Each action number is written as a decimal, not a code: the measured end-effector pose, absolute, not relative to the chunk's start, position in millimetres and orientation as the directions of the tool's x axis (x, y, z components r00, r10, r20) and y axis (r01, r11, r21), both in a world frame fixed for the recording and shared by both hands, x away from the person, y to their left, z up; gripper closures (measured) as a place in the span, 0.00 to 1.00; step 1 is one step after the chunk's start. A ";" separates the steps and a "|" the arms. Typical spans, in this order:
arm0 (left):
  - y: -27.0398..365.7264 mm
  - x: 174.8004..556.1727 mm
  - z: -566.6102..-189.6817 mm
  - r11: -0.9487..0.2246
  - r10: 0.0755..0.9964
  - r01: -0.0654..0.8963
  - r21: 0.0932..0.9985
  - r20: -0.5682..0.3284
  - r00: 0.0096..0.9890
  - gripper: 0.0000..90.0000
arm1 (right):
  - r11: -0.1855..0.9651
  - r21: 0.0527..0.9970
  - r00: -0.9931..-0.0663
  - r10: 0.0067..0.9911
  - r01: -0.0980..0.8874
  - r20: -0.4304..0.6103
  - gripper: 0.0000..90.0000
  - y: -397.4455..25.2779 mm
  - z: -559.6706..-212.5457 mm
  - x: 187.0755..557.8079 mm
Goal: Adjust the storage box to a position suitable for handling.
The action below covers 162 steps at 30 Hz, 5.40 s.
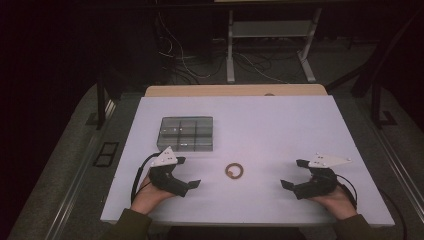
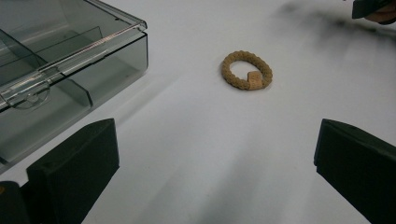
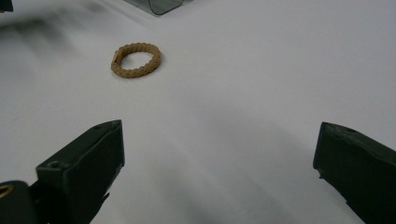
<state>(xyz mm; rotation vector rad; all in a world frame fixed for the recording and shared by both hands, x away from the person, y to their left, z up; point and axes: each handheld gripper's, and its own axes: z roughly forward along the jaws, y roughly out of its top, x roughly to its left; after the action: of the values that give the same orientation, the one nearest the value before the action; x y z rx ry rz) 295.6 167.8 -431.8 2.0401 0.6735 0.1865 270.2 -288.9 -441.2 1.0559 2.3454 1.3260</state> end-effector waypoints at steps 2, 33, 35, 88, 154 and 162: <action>168.3 296.2 -431.4 -0.395 0.535 0.389 0.832 -0.136 0.834 0.00 | 0.323 0.821 -0.707 0.695 0.471 0.132 0.02 -289.0 -441.6 270.2; 184.7 322.2 -408.6 -0.319 0.574 0.386 0.866 -0.148 0.805 0.00 | 0.311 0.823 -0.703 0.697 0.475 0.142 0.02 -290.6 -444.4 268.2; 186.2 324.1 -407.3 -0.313 0.578 0.384 0.869 -0.147 0.803 0.00 | 0.311 0.823 -0.703 0.697 0.475 0.142 0.02 -290.4 -444.4 268.2; 235.1 415.6 -381.8 -0.257 0.743 0.391 0.884 -0.078 0.664 0.36 | 0.300 0.821 -0.697 0.700 0.486 0.157 0.02 -291.8 -445.7 269.4; 269.7 429.0 -439.4 -0.332 0.805 0.639 0.694 -0.145 0.575 0.99 | 0.302 0.819 -0.697 0.699 0.488 0.158 0.02 -293.2 -447.6 268.1; 261.2 430.4 -440.1 -0.351 0.783 0.625 0.697 -0.146 0.604 0.99 | 0.301 0.819 -0.696 0.700 0.489 0.159 0.02 -293.3 -447.5 268.1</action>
<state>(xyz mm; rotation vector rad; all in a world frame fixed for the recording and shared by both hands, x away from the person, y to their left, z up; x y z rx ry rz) 430.4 261.2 -440.1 2.0898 1.1075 0.2744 268.1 -293.3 -447.5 1.0912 2.3399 1.3457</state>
